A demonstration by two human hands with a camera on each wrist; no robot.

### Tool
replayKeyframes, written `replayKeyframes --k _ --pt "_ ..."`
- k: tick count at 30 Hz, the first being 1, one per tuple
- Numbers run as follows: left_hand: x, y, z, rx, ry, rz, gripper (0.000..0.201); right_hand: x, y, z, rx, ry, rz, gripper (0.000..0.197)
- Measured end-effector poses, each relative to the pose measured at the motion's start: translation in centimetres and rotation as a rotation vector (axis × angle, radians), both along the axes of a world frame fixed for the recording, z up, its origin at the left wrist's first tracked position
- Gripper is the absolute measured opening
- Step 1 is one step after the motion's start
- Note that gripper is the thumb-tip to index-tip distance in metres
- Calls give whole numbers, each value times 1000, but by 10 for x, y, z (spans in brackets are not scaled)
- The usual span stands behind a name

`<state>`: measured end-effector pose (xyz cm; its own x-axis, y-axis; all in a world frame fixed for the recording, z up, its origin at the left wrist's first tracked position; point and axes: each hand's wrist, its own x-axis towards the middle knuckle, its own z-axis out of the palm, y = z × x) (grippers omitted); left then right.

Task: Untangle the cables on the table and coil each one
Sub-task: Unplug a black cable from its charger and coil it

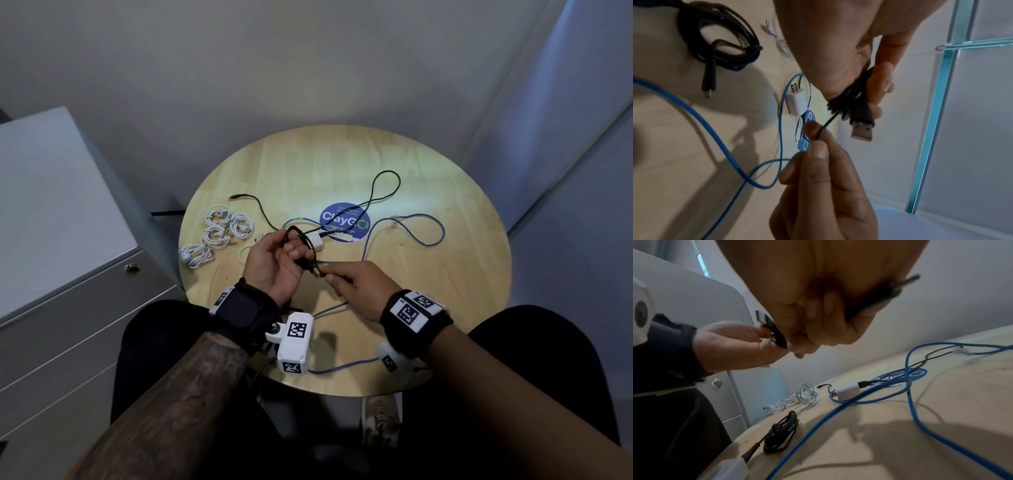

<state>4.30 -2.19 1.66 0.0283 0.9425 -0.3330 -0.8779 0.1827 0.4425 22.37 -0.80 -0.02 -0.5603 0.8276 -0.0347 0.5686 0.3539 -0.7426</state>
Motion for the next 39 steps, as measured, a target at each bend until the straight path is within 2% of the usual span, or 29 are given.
replayKeyframes --k 3,10,15,18,21,24,27,31,33,35,37,39 --pt "0 3 -1 -38 48 7 29 5 1 0 3 -44 17 29" --pt "8 -1 4 -58 351 -125 45 8 -4 -5 -184 71 -71 21" --pt "25 -12 5 -70 410 -202 46 0 -9 10 -361 315 -96 28" --pt "28 -15 3 -90 435 -246 50 1 -9 10 -300 293 -88 30" --pt "26 -16 0 -76 396 -312 51 6 -4 12 -309 248 -79 42" --pt "25 -14 0 -26 366 -371 42 14 1 22 -279 224 -47 16" --pt "22 -12 -3 43 471 -381 33 18 2 27 -288 290 -30 18" --pt "27 -12 -7 46 447 -342 16 18 8 15 -113 108 -53 16" --pt "30 -10 -12 20 588 -278 20 18 9 9 -48 66 -43 23" --pt "26 -5 -17 -18 667 -163 23 18 8 11 -46 113 -46 18" --pt "14 2 -20 -92 600 -50 24 22 8 12 -50 148 -63 16" --pt "3 6 -19 -162 455 44 35 27 11 11 -47 90 -47 18"
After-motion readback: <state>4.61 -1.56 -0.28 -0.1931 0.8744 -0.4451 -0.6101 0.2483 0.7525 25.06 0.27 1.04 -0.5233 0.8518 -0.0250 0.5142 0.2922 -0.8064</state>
